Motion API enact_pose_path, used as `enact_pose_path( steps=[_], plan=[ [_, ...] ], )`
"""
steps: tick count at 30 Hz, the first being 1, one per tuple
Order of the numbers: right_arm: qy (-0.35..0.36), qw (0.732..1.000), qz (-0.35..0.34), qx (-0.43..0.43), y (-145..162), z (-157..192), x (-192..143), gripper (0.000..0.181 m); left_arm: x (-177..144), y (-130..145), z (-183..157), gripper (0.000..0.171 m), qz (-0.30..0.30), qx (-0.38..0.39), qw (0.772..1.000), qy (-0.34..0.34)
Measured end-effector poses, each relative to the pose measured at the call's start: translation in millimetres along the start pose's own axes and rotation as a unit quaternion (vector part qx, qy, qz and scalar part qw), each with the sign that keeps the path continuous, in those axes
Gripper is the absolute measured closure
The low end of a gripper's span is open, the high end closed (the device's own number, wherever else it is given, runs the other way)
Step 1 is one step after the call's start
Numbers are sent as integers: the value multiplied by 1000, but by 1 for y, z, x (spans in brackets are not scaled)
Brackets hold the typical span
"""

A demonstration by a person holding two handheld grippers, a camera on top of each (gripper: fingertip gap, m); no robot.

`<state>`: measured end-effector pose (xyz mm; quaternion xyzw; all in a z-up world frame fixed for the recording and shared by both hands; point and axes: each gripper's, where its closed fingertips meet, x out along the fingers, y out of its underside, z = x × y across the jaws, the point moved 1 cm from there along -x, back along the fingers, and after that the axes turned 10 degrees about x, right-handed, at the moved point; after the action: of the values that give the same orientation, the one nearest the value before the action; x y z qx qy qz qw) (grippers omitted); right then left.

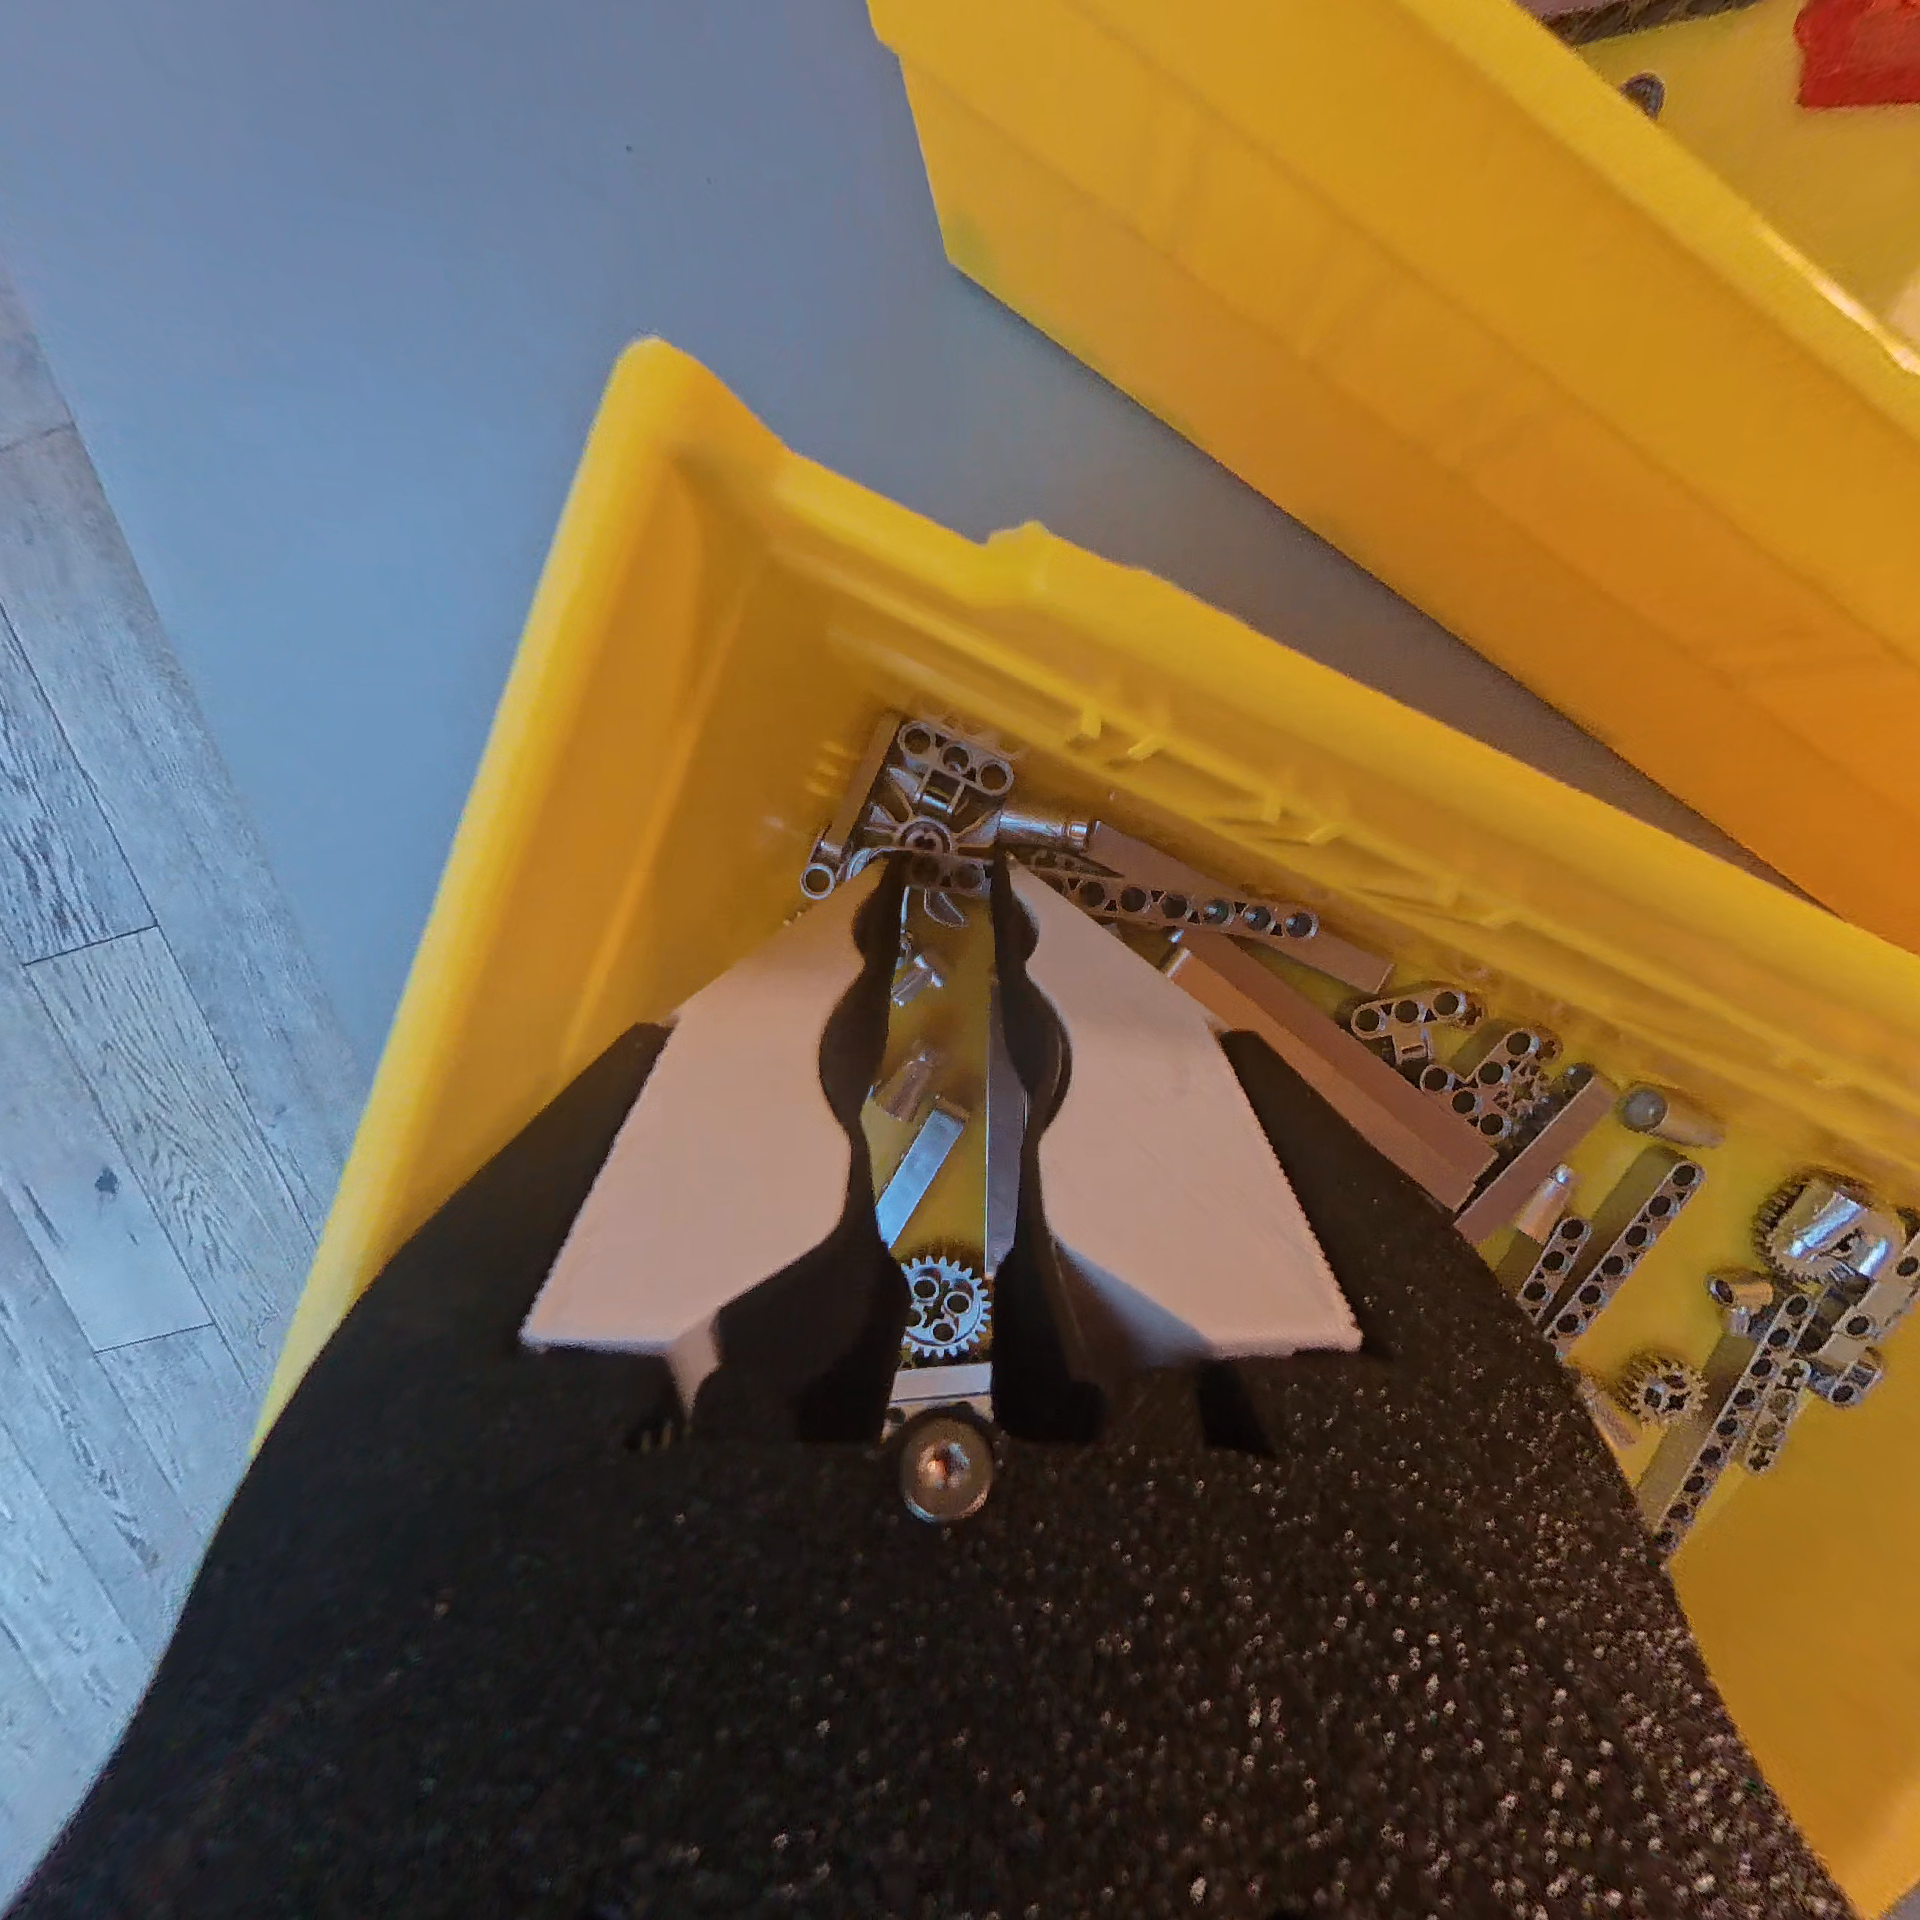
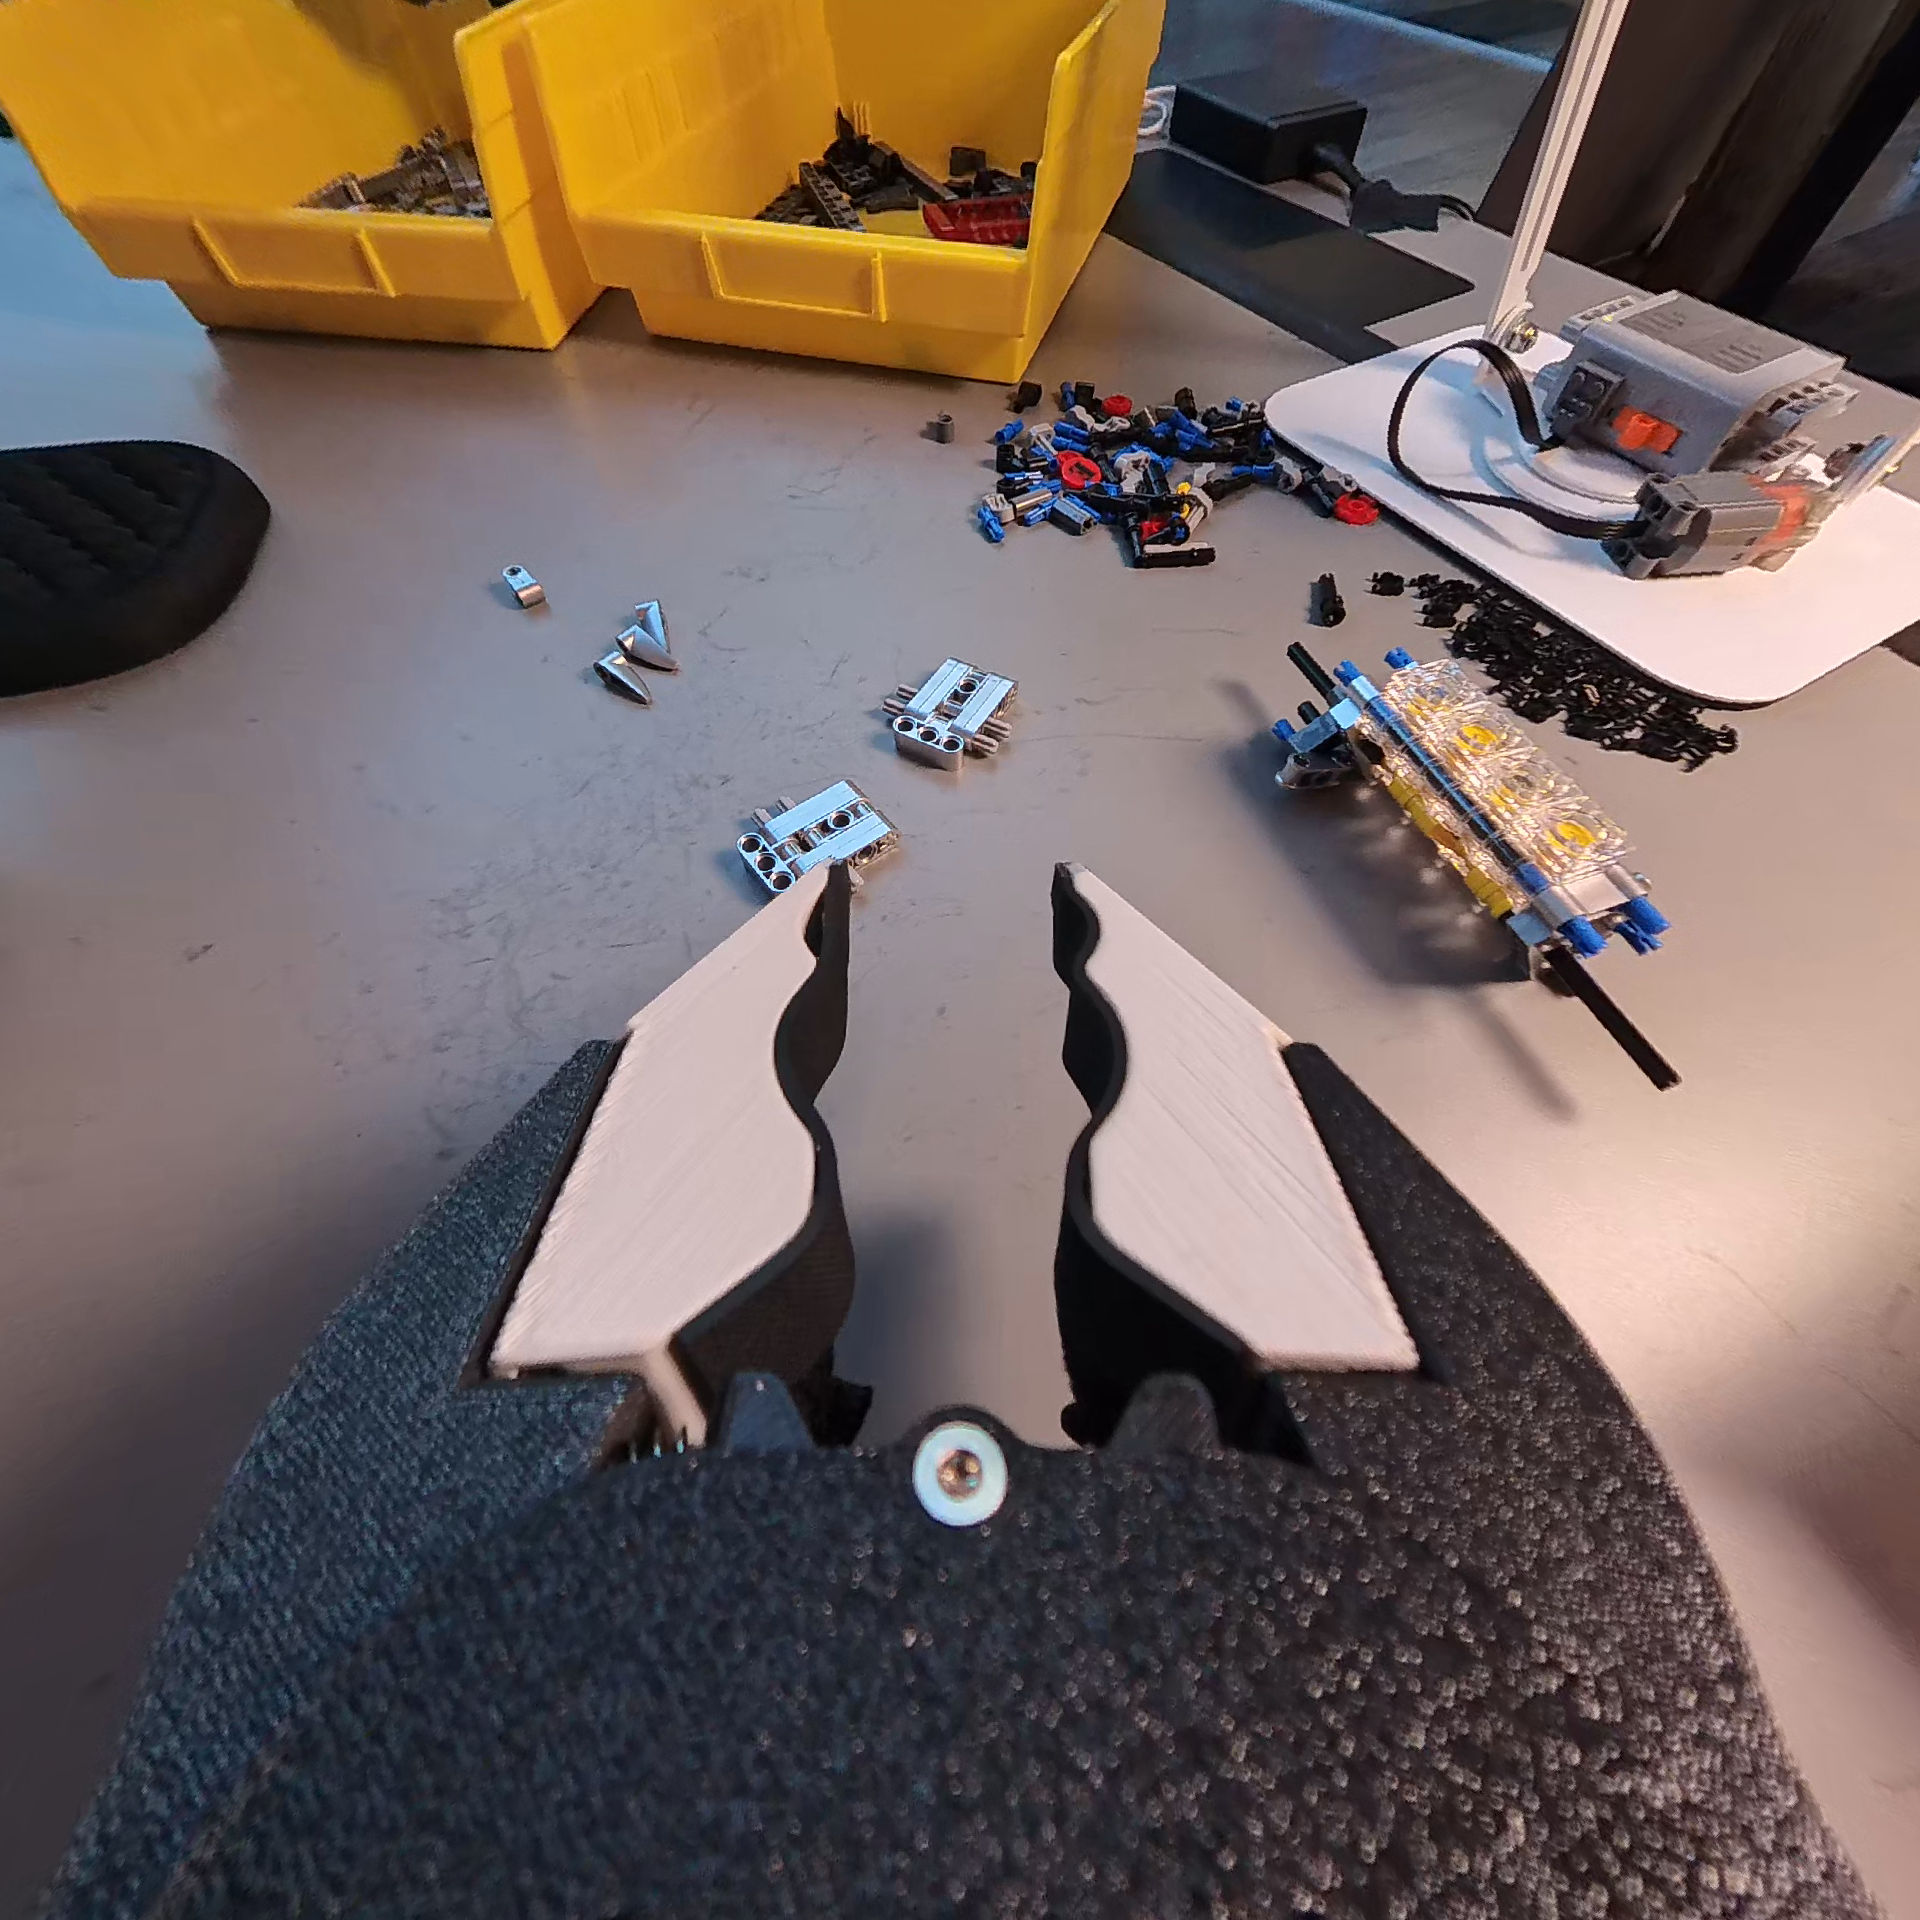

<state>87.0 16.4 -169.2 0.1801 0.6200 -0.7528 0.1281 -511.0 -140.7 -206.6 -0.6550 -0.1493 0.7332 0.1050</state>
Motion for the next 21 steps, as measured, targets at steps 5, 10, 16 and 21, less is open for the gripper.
enact_pose_path(
  steps=[5,10,16,21],
  plan=[
    [-1,1000,0,-1,0,1,0,143,-3,11,5,167,32,16,999,-12],
    [-2,1000,-4,-2,-1,1,-1,143,-4,37,11,171,94,30,995,-27],
    [-2,1000,0,-4,0,1,0,143,-19,27,12,171,59,29,997,-31],
    [-2,1000,5,-4,1,1,1,143,-13,16,-5,147,29,63,998,-9]
  ],
)
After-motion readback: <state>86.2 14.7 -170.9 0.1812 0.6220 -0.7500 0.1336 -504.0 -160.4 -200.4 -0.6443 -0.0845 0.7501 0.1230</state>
